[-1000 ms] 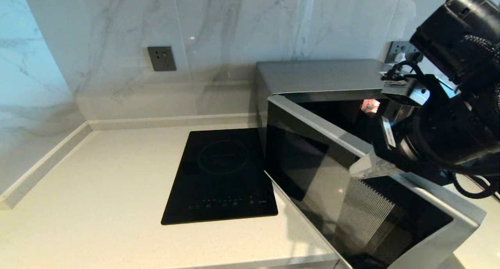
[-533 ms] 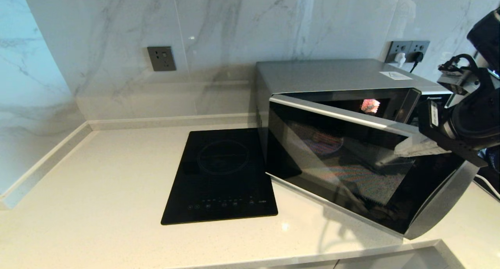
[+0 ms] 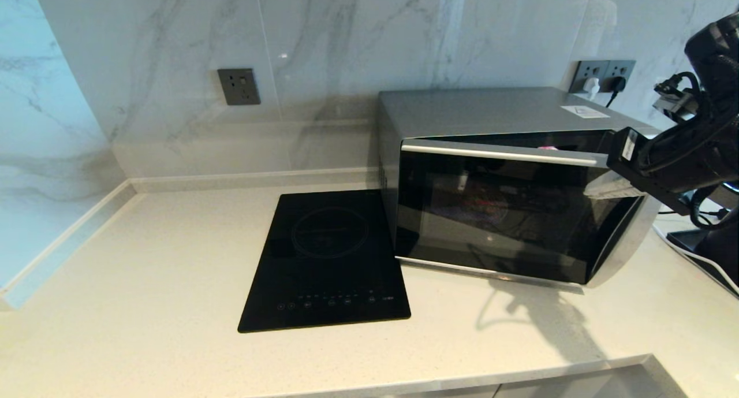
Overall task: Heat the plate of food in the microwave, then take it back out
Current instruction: Close the microwave oven
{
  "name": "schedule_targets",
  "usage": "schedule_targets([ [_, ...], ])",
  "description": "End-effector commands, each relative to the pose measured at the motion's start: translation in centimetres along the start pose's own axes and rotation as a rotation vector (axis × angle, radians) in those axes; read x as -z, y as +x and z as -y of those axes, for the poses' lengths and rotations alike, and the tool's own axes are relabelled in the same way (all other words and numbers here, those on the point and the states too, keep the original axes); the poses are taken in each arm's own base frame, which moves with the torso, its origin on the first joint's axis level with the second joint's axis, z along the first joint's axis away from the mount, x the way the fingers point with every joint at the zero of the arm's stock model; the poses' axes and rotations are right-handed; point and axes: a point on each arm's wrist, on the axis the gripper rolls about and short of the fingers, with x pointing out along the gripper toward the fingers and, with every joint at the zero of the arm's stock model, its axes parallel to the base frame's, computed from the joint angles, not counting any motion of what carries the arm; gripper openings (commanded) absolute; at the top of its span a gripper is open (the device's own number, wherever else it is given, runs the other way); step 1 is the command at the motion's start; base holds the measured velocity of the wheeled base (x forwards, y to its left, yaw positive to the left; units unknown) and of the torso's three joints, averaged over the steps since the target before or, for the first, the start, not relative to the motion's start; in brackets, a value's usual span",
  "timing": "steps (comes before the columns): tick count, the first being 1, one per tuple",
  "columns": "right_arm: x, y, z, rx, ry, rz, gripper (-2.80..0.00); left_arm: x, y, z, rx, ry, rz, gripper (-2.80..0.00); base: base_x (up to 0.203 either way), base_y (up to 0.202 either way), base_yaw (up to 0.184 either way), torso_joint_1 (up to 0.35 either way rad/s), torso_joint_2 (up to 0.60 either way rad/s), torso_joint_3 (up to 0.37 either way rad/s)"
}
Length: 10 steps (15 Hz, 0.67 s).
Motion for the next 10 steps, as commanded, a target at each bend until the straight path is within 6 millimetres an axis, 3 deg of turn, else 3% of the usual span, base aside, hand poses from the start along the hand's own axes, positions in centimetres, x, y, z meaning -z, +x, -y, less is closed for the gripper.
schedule_targets([
  [1, -1.1, 2.7, 0.0, 0.031, 0.015, 0.010, -2.80, 0.0, 0.0, 0.0, -0.001, -0.001, -0.001, -2.80, 0.000, 0.000, 0.000, 0.000, 0.00, 0.000],
  [10, -3.1, 5.6, -0.7, 0.115, -0.052, 0.205, -2.80, 0.0, 0.0, 0.0, -0.001, -0.001, -0.001, -2.80, 0.000, 0.000, 0.000, 0.000, 0.00, 0.000],
])
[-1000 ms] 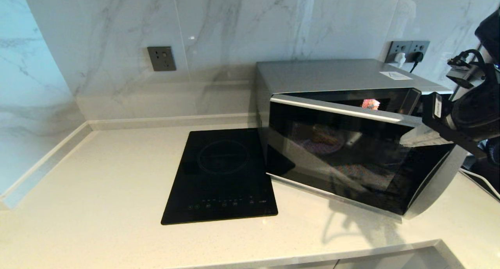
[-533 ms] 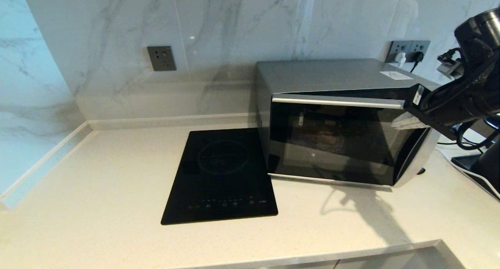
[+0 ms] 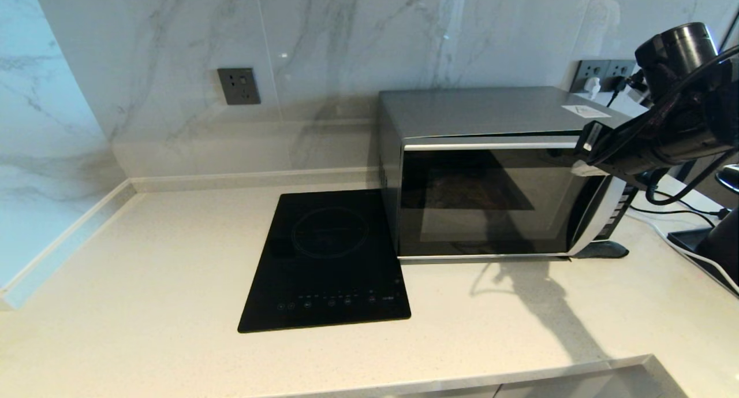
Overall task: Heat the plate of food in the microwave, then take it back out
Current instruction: Close the microwave oven
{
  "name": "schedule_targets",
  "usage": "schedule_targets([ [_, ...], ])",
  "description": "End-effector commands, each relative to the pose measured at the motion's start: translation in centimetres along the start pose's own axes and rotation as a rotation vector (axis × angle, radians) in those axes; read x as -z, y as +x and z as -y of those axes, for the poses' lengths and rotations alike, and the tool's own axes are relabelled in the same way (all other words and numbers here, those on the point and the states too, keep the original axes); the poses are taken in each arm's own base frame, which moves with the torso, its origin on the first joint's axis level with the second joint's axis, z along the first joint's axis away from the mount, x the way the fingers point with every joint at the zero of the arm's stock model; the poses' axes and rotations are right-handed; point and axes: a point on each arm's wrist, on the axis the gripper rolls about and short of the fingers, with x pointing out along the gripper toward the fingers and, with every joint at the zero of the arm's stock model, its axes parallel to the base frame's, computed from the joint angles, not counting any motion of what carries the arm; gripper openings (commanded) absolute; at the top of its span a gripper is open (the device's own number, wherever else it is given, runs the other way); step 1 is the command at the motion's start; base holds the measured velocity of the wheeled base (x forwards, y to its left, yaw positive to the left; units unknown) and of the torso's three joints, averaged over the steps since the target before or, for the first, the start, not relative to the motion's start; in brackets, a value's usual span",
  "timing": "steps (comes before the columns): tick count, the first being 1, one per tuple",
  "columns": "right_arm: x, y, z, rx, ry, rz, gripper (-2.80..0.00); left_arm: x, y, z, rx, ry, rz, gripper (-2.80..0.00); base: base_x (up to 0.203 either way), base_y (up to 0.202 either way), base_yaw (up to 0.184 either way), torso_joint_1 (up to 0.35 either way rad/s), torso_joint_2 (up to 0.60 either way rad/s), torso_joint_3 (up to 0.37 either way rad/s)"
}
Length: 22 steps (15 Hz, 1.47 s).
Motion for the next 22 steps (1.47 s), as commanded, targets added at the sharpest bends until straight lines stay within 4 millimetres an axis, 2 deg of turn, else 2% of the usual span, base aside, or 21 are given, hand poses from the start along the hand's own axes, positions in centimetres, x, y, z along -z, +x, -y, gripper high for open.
schedule_targets([
  [1, 0.0, 1.0, -0.2, 0.002, 0.001, 0.012, -2.80, 0.0, 0.0, 0.0, -0.001, -0.001, -0.001, -2.80, 0.000, 0.000, 0.000, 0.000, 0.00, 0.000],
  [5, -0.4, 2.2, -0.5, 0.018, 0.011, 0.090, -2.80, 0.0, 0.0, 0.0, -0.001, -0.001, -0.001, -2.80, 0.000, 0.000, 0.000, 0.000, 0.00, 0.000],
  [11, -1.3, 2.9, -1.2, -0.048, 0.021, 0.196, -2.80, 0.0, 0.0, 0.0, -0.001, -0.001, -0.001, -2.80, 0.000, 0.000, 0.000, 0.000, 0.00, 0.000],
  [16, -1.2, 2.9, -1.1, -0.051, 0.023, 0.206, -2.80, 0.0, 0.0, 0.0, -0.001, -0.001, -0.001, -2.80, 0.000, 0.000, 0.000, 0.000, 0.00, 0.000],
  [19, -1.7, 0.6, -0.2, -0.037, 0.047, 0.250, -2.80, 0.0, 0.0, 0.0, -0.001, -0.001, -0.001, -2.80, 0.000, 0.000, 0.000, 0.000, 0.00, 0.000],
  [22, -2.5, -2.1, 2.4, -0.004, 0.089, 0.295, -2.80, 0.0, 0.0, 0.0, -0.001, -0.001, -0.001, -2.80, 0.000, 0.000, 0.000, 0.000, 0.00, 0.000],
])
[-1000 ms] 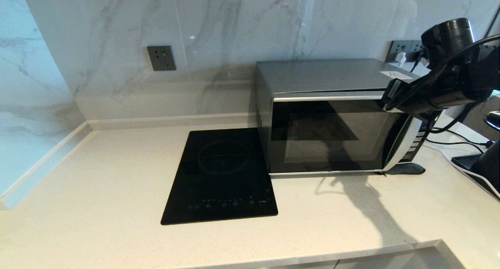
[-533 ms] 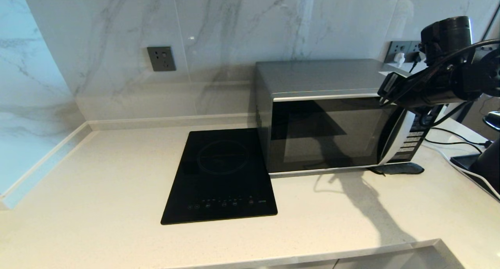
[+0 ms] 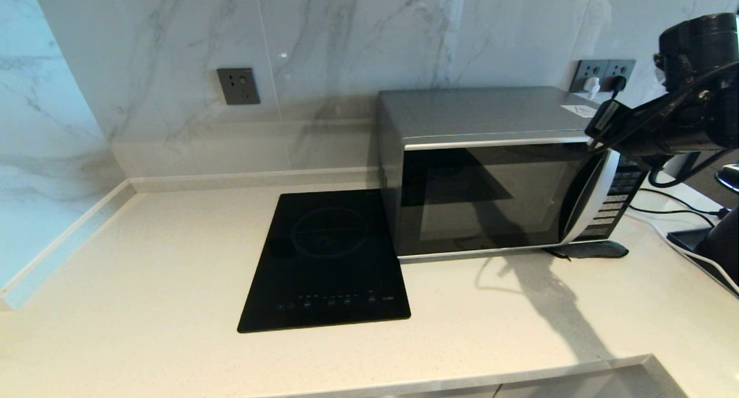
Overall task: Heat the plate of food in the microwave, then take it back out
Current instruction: Close the microwave oven, then open the microwave oven
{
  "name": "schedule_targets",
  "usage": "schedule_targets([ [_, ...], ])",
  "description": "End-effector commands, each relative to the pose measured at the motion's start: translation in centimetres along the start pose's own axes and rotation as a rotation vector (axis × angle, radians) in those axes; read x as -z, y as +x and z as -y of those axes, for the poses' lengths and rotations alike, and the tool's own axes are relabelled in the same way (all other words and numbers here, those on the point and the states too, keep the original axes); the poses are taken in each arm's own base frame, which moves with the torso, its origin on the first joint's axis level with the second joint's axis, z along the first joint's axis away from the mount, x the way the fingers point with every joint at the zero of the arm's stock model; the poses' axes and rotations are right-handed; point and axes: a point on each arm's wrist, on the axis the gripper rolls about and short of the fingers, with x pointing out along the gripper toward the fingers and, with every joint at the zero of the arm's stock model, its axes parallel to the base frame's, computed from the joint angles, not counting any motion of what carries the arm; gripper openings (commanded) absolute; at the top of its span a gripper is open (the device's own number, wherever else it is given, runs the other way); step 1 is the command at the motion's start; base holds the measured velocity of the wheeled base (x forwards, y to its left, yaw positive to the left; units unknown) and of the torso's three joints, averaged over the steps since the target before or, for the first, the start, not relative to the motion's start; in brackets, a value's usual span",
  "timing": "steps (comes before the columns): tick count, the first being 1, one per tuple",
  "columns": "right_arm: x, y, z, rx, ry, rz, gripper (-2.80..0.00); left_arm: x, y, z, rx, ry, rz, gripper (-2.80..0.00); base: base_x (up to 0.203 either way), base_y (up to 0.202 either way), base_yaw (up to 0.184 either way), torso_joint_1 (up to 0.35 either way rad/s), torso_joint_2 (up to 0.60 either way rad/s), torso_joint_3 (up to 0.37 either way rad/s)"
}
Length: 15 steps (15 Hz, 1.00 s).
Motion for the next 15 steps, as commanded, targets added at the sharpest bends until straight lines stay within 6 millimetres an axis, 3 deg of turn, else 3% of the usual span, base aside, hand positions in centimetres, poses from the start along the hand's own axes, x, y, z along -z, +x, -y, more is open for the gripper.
schedule_targets([
  [1, -1.7, -2.4, 2.2, 0.015, 0.037, 0.036, -2.80, 0.0, 0.0, 0.0, -0.001, -0.001, -0.001, -2.80, 0.000, 0.000, 0.000, 0.000, 0.00, 0.000],
  [4, -2.7, -2.8, 5.2, -0.032, 0.072, -0.037, -2.80, 0.0, 0.0, 0.0, -0.001, -0.001, -0.001, -2.80, 0.000, 0.000, 0.000, 0.000, 0.00, 0.000],
  [7, -3.4, -1.7, 9.4, -0.096, 0.145, -0.151, -2.80, 0.0, 0.0, 0.0, -0.001, 0.000, -0.001, -2.80, 0.000, 0.000, 0.000, 0.000, 0.00, 0.000],
  [11, -3.2, 3.1, 15.4, -0.235, 0.292, -0.356, -2.80, 0.0, 0.0, 0.0, -0.001, -0.001, -0.001, -2.80, 0.000, 0.000, 0.000, 0.000, 0.00, 0.000],
  [15, -1.9, 7.5, 19.9, -0.393, 0.398, -0.475, -2.80, 0.0, 0.0, 0.0, -0.001, -0.001, -0.001, -2.80, 0.000, 0.000, 0.000, 0.000, 0.00, 0.000],
])
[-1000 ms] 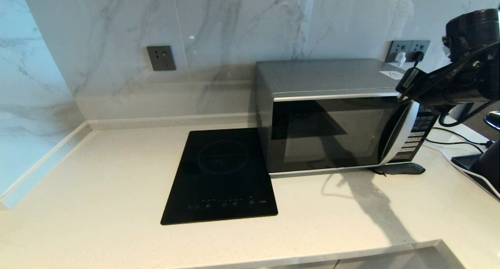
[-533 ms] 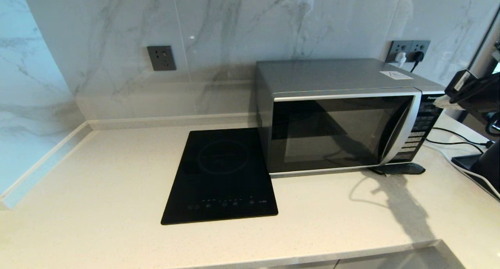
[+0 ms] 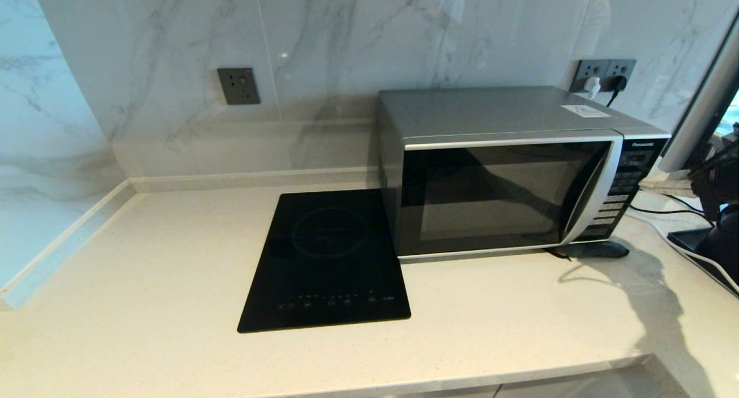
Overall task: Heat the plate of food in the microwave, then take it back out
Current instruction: Open the microwave oven
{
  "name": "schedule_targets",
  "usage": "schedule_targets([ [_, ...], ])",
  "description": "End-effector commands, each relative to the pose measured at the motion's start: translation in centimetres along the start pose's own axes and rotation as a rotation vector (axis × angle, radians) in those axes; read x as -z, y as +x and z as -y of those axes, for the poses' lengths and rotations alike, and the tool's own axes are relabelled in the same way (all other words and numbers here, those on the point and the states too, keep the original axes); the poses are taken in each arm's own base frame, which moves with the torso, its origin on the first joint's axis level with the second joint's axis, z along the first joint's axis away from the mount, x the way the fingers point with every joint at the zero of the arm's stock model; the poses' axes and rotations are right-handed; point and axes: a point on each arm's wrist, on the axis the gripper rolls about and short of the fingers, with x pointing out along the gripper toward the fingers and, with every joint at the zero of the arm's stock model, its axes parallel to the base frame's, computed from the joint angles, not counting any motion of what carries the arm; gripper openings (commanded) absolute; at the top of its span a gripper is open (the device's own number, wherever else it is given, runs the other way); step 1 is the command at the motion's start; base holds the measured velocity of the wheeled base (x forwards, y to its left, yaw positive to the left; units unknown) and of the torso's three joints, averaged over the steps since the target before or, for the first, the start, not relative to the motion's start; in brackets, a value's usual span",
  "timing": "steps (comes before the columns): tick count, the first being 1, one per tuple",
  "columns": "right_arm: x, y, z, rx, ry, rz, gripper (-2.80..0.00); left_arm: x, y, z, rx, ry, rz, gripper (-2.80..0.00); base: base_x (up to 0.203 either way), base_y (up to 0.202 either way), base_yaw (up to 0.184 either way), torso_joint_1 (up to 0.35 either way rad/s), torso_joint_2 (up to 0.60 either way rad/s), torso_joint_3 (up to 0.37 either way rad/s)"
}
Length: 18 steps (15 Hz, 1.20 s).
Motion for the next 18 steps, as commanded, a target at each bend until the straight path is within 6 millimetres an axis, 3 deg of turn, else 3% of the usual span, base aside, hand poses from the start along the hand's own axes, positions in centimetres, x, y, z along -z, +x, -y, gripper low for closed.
schedule_targets([
  [1, -0.6, 2.5, 4.7, -0.016, 0.076, -0.055, -2.80, 0.0, 0.0, 0.0, -0.001, -0.001, -0.001, -2.80, 0.000, 0.000, 0.000, 0.000, 0.00, 0.000],
  [5, -0.2, 4.1, 9.0, -0.002, 0.080, -0.036, -2.80, 0.0, 0.0, 0.0, -0.001, -0.001, -0.001, -2.80, 0.000, 0.000, 0.000, 0.000, 0.00, 0.000],
  [18, -0.5, 8.3, 13.9, 0.070, 0.105, -0.028, -2.80, 0.0, 0.0, 0.0, -0.001, -0.001, -0.001, -2.80, 0.000, 0.000, 0.000, 0.000, 0.00, 0.000],
])
